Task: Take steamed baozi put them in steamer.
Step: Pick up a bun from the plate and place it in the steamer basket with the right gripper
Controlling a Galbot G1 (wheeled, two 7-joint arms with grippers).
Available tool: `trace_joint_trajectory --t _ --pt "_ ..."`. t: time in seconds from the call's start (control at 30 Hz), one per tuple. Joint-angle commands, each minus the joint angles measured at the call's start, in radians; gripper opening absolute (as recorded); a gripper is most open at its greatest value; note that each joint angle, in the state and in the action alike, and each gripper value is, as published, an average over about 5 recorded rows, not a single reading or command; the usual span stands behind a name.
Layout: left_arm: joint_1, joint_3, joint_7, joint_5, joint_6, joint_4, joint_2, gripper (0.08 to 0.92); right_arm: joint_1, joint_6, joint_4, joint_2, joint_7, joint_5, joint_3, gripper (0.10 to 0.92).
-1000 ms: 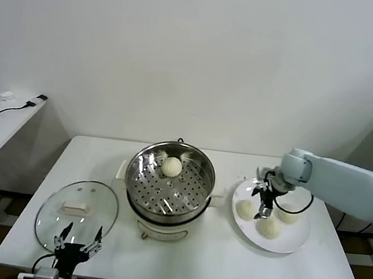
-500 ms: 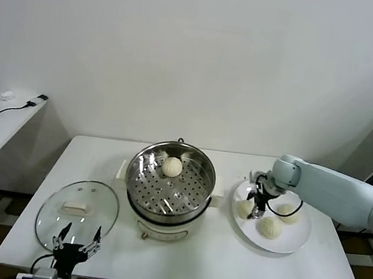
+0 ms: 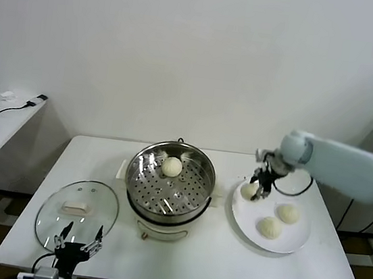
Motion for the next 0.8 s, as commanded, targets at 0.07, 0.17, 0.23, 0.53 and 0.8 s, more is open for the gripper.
trace_joint_trajectory --t 0.07,0.17,0.23,0.53,0.8 --pt "-0.003 0.006 0.001 0.0 0.005 -0.011 0.004 0.823 0.382 -0.096 0.197 0.182 0.057 0.371 -0.074 0.619" --pt "-0.007 0.013 0.002 0.001 0.008 -0.015 0.004 0.823 0.351 -0.156 0.265 0.279 0.127 0.432 -0.032 0.619" --pt "-0.009 0.016 0.001 0.002 0.009 -0.016 0.004 0.823 0.308 -0.183 0.28 0.341 0.168 0.448 -0.016 0.619" --pt "-0.008 0.021 -0.002 0.011 0.015 -0.029 -0.001 0.823 0.092 -0.223 0.149 0.505 0.259 0.408 0.027 0.619" --pt "-0.002 0.018 -0.005 0.01 0.009 -0.023 -0.002 0.823 -0.047 -0.227 0.012 0.581 0.283 0.327 0.035 0.619"
